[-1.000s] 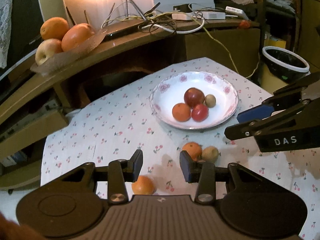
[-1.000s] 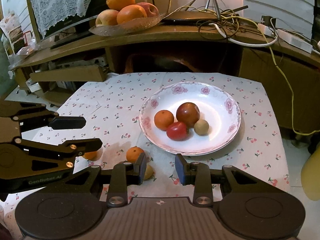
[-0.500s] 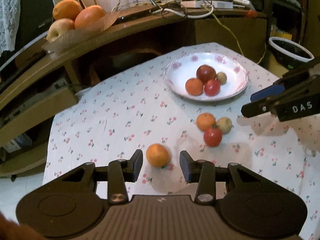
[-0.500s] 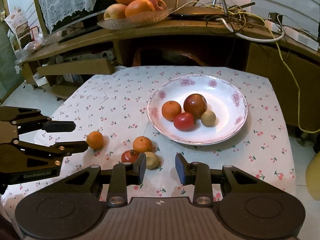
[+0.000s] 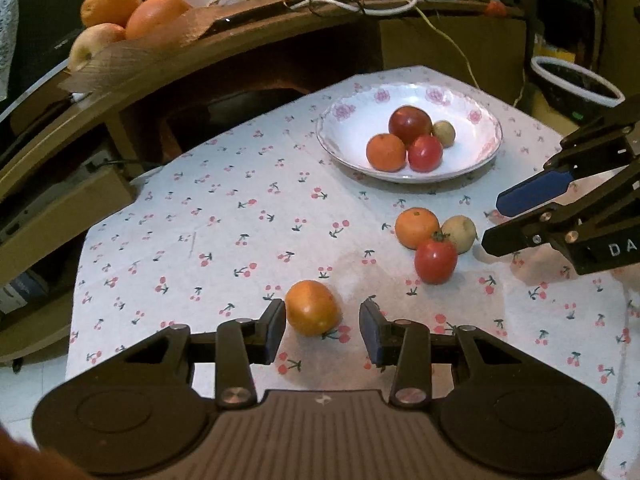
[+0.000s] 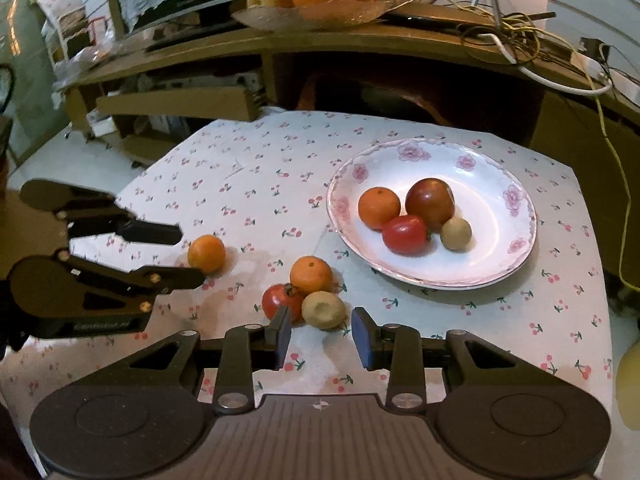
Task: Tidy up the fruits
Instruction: 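Approach a tangerine with the left tool while the right tool reaches a brown fruit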
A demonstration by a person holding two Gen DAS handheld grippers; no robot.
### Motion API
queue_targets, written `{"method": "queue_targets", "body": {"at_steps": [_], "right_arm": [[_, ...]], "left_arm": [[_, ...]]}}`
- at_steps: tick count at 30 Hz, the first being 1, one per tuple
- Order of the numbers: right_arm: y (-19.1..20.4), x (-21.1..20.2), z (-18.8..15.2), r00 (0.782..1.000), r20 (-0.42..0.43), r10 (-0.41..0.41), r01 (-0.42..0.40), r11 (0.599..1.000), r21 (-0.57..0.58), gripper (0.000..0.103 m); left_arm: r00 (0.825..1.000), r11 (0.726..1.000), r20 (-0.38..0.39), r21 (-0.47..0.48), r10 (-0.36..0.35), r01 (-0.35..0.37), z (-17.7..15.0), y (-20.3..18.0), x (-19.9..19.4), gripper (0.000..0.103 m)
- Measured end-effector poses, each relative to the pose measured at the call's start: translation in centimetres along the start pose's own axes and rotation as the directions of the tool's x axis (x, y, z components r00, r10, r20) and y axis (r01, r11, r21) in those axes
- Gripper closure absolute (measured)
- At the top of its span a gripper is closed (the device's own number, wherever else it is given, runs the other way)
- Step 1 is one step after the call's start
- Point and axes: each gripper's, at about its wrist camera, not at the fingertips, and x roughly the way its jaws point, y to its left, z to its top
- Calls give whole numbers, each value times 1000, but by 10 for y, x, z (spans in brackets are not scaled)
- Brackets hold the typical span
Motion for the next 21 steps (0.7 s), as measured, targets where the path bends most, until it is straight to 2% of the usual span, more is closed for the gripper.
{"method": "queue_targets", "body": {"at_steps": [2, 9, 15, 19, 21], "right_arm": [[-1, 4, -1, 1000, -12, 4, -5, 1000, -13, 67], [5, 22, 1, 999, -36, 14, -16, 997, -76, 67], [-2, 28, 3, 999, -37, 13, -15, 998, -59, 68], [-3, 30, 5, 998, -54, 12, -15, 998, -57, 77], [-3, 31, 5, 998, -60, 10, -13, 998, -54, 78]], "left_arm": [[1000, 1000, 3, 10, 9, -9, 1, -2, 3, 54], [1000, 1000, 5, 7, 13, -13, 1, 3, 10, 54], [1000, 1000, -8, -28, -8, 8, -1, 11, 18, 54], [999, 998, -8, -55, -32, 31, 0, 11, 20, 55], [999, 997, -13, -61, -45, 44, 0, 11, 19, 56]]}}
